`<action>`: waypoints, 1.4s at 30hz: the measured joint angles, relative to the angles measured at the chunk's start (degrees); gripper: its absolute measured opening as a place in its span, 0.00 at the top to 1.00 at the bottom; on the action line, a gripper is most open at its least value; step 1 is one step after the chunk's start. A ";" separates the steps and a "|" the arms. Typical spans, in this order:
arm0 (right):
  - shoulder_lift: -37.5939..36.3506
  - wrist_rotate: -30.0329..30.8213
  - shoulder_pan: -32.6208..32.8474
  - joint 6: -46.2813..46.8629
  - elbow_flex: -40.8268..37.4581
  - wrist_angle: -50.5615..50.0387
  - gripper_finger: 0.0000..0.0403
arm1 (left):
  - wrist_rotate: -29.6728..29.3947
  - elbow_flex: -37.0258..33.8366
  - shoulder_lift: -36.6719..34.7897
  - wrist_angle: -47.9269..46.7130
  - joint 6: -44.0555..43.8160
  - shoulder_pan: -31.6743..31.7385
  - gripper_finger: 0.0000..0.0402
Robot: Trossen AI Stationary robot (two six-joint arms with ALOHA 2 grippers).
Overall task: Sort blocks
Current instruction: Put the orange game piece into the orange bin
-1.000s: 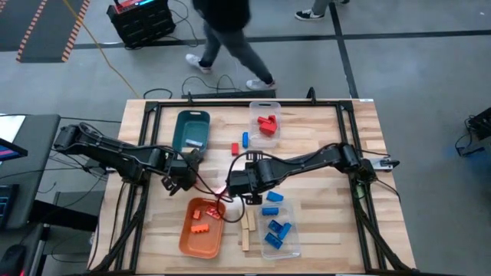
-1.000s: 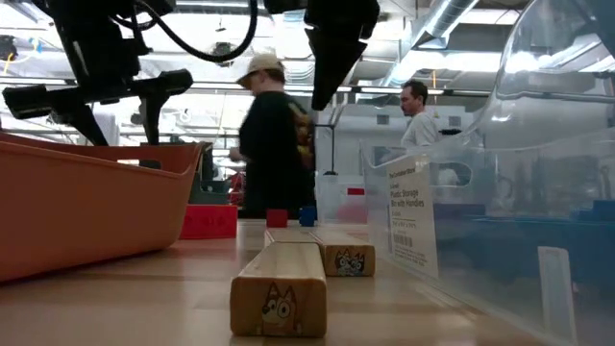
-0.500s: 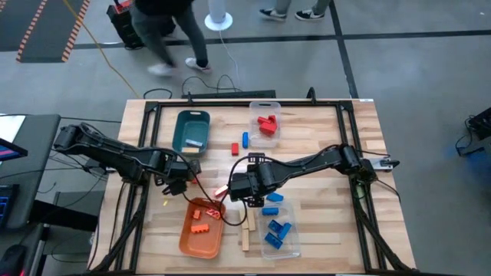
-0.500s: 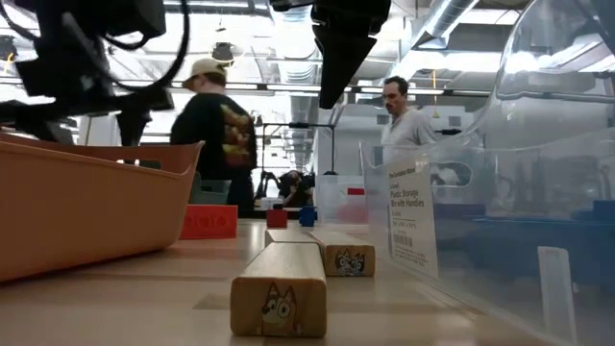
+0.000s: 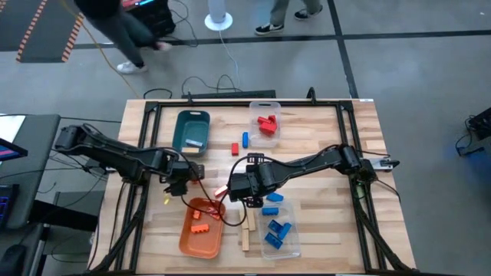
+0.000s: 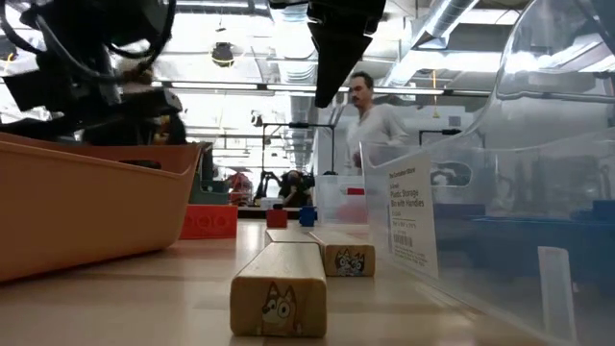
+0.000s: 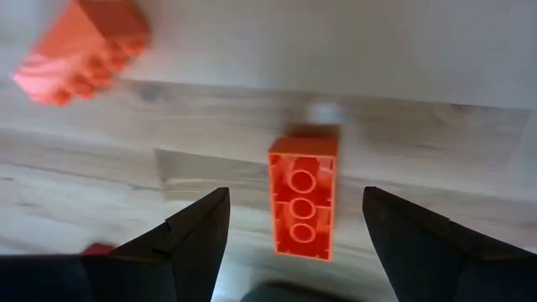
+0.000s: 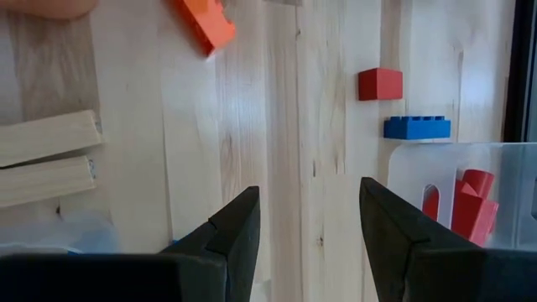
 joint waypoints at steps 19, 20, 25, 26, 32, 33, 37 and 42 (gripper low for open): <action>0.00 0.00 -0.01 -1.04 0.00 1.24 0.56 | 4.15 0.08 12.08 3.75 0.08 3.98 0.36; 0.00 0.00 -0.01 -1.19 0.00 1.42 0.56 | 4.24 0.20 12.64 3.94 0.09 3.99 0.36; 0.00 0.00 0.00 -1.49 0.00 1.51 0.56 | 4.12 0.31 13.68 4.14 0.02 3.99 0.38; 0.00 0.00 0.00 -1.48 0.00 1.52 0.56 | 4.13 0.28 13.68 4.09 0.02 3.99 0.40; 0.00 0.00 0.00 -1.49 0.00 1.51 0.56 | 4.07 0.09 13.38 3.26 -2.02 3.99 0.60; 0.00 0.00 0.00 -1.50 0.00 1.51 0.56 | 4.07 0.09 13.36 3.19 -2.14 3.99 0.64; 0.00 0.00 -0.02 -1.49 0.00 1.51 0.56 | 3.89 0.13 13.34 2.78 -2.85 3.81 0.67; 0.00 0.00 0.00 -1.49 0.00 1.51 0.56 | 2.94 1.49 11.94 1.76 -7.15 3.00 0.67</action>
